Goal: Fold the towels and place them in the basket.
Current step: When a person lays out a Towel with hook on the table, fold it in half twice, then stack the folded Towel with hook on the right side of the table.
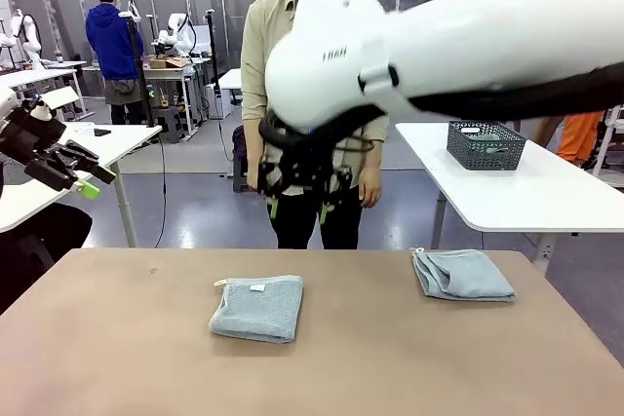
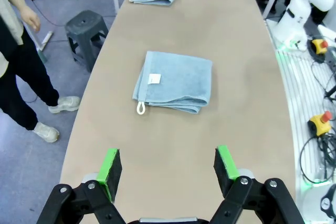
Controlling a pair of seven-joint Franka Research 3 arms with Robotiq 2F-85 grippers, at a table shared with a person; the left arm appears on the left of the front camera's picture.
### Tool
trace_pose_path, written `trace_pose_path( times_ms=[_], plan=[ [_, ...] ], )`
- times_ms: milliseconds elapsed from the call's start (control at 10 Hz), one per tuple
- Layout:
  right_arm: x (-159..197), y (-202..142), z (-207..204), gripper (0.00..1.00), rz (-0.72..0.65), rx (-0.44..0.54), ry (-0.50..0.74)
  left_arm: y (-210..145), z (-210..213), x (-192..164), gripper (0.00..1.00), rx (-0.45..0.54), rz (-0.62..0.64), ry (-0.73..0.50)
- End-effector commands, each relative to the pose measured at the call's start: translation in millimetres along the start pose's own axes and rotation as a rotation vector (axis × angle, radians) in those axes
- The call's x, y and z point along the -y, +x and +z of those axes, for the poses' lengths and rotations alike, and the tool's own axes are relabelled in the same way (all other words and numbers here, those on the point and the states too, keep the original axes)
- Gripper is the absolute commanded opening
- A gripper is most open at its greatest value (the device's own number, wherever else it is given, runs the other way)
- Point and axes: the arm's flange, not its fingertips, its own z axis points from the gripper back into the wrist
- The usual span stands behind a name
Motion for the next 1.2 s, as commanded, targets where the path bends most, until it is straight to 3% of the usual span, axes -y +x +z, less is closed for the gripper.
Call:
trace_pose_path(
  times_ms=[0, 1000, 1100],
  plan=[
    [2, 4, 14, 0.82, 0.003, 0.010, -0.013, 2, 2, 2, 0.90, -0.015, 0.001, 0.004],
    [1, 5, 14, 0.82, -0.005, 0.000, -0.004, 2, 2, 2, 0.90, -0.015, 0.001, 0.004],
    [0, 3, -2, 0.82, -0.029, 0.011, -0.002, 2, 2, 2, 0.90, -0.015, 0.001, 0.004]
  ],
)
